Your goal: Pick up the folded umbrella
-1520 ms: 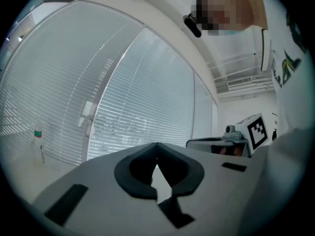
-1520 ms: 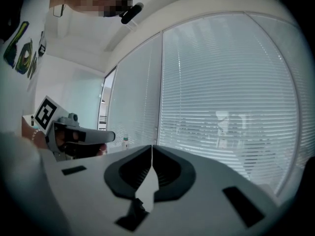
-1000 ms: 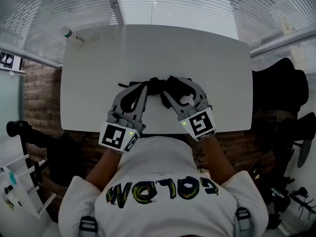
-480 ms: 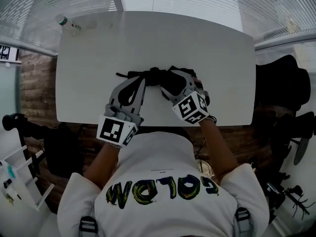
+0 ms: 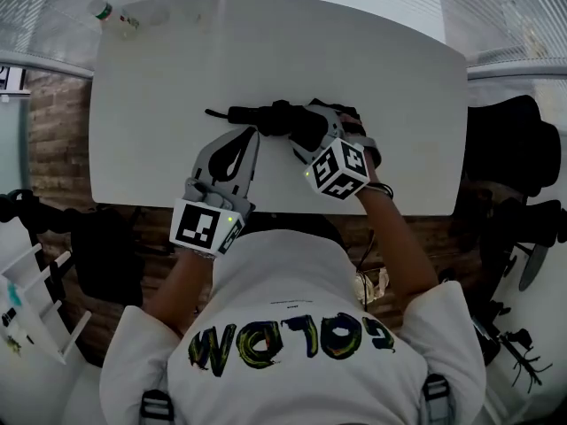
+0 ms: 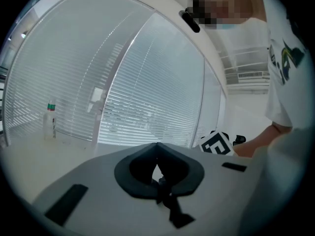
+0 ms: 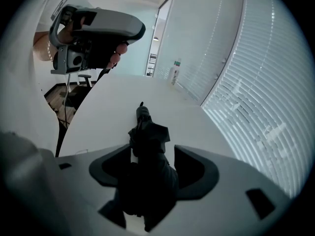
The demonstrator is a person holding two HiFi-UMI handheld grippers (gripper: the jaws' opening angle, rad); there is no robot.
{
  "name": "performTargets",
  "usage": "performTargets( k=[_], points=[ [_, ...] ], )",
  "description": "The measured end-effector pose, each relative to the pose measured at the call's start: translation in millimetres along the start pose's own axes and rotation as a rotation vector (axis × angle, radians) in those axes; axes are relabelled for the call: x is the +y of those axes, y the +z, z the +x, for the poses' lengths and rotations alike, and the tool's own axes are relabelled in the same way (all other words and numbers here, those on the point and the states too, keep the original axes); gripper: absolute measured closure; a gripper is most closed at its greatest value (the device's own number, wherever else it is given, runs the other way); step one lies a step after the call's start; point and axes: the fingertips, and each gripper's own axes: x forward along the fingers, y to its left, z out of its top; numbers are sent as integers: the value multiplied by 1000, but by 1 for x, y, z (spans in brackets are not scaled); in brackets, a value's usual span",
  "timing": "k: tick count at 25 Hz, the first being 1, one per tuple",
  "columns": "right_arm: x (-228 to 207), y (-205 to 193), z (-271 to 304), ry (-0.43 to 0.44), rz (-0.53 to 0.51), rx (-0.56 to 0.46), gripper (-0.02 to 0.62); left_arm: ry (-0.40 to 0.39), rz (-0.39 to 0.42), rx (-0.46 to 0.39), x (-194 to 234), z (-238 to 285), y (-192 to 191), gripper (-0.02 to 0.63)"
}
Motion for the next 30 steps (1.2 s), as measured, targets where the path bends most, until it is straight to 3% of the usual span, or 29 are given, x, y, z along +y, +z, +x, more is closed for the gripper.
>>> performTargets(
  k=[9,30],
  points=[
    [2,-17,26,81,-86,106,291,8,-36,57,6,-6,-35,598],
    [11,-32,68,271,-131,248,284,8,-100,129,16,-10,-86,598]
  ],
)
